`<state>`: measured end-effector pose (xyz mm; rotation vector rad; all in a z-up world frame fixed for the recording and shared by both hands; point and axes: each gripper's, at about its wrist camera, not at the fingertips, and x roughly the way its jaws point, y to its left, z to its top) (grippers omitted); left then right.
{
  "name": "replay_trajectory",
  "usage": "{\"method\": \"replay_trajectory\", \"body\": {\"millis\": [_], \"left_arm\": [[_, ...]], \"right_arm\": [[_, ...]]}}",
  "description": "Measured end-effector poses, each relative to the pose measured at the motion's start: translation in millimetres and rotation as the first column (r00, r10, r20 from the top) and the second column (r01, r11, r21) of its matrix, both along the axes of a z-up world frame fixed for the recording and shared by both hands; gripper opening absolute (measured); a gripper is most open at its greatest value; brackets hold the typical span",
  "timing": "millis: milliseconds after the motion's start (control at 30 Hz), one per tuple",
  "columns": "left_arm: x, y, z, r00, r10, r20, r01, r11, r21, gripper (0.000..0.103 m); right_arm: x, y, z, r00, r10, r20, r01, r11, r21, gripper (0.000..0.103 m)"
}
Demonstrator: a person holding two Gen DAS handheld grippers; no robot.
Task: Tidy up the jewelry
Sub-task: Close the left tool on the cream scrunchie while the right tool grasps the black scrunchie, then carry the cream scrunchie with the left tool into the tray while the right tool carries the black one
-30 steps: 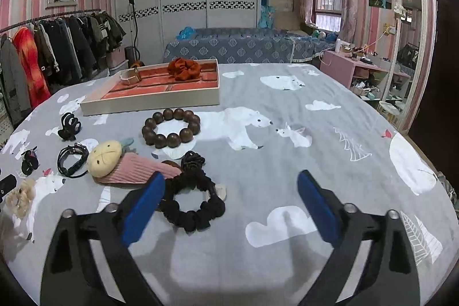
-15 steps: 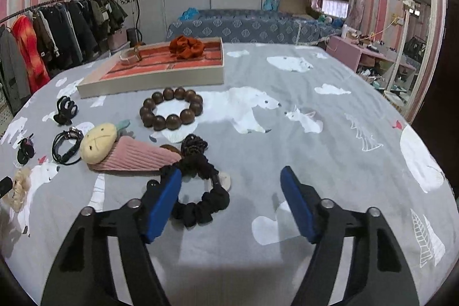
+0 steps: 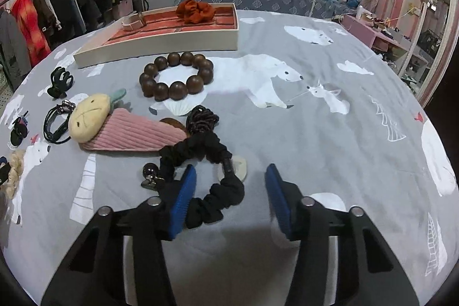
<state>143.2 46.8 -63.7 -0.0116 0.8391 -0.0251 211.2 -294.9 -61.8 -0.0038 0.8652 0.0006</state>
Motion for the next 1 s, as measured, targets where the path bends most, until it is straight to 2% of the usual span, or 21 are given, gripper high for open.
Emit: {"method": "replay_trajectory", "body": {"millis": [167,200,500,1000], "left_arm": [[2,-4,0,1.0,-0.028,-0.003,0.028,1.0,-0.009,0.034],[2,-4,0,0.999,-0.037,-0.004,0.037,0.999,-0.016,0.028],[-1,-7,1,0.999,-0.053,0.003,0.053,0.998,-0.022,0.02],[-4,-5,8,0.998,-0.061,0.033,0.063,0.996,-0.063,0.015]], "right_arm": [[-1,-1,0,1.0,0.0,-0.002,0.0,1.0,0.019,0.035],[0,-2,0,1.0,0.0,-0.001,0.0,1.0,0.023,0.032],[-4,-7,3,1.0,-0.012,0.02,0.01,0.998,0.061,0.019],[-12,-17,12,0.996,-0.039,0.077,0.032,0.995,0.098,0.016]]}}
